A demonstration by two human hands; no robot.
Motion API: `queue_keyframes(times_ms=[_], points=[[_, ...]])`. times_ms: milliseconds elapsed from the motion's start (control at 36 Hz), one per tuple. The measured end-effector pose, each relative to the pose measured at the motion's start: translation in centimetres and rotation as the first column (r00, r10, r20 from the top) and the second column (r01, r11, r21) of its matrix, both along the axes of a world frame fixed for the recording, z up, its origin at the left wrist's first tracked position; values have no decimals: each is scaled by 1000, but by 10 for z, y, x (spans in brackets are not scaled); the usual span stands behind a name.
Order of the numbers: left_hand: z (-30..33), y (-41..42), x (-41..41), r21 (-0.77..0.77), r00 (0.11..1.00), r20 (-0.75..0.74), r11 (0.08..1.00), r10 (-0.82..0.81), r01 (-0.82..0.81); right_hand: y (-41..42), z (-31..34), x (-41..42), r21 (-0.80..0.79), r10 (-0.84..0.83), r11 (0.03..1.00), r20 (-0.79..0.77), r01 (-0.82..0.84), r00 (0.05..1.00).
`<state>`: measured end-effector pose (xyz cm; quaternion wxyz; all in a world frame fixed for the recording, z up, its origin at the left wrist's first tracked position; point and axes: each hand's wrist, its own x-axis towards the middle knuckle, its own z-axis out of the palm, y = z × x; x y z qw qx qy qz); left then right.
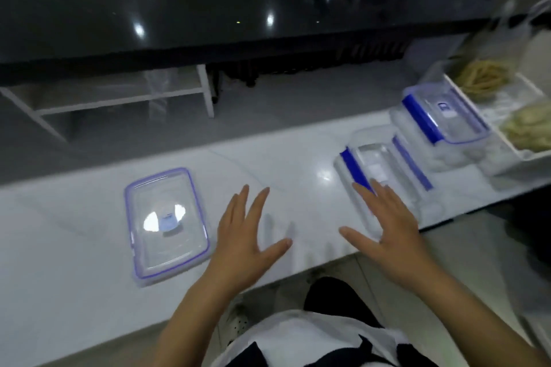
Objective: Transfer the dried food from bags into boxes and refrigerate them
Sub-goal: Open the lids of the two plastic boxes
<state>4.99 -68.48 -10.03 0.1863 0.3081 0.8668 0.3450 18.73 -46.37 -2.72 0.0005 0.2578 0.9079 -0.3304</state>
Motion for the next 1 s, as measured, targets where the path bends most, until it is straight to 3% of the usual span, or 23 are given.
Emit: queue_keyframes(times_ms=[139, 250, 361, 528, 611, 694, 861, 1000], points=[[-2, 96, 32, -57, 971, -80, 974, -223, 219, 88, -4, 40, 55, -219, 975, 90, 215, 971], [-2, 159, 47, -111, 949, -122, 954, -291, 278, 151, -23, 52, 79, -188, 981, 215, 175, 958], [-3, 211, 60, -82, 981, -67, 981, -182, 177, 195, -45, 52, 28, -57, 998, 228, 51, 972], [-12, 252, 68, -90, 997, -72, 996, -24, 17, 231, -68, 34, 23, 166, 986, 53, -168, 985], [-13, 256, 66, -92, 993, -116, 995, 36, -47, 241, -75, 19, 119, 316, 941, 29, -317, 948], [-9, 257, 59, -157, 983, -149, 978, 111, -134, 246, -80, -5, 226, 458, 852, 113, -471, 882], [-5, 252, 28, -213, 941, -140, 919, 308, -332, 244, -82, -57, 332, 575, 743, 127, -581, 808], [2, 254, 2, -233, 924, -119, 895, 363, -381, 245, -80, -84, 298, 593, 734, 156, -610, 790]])
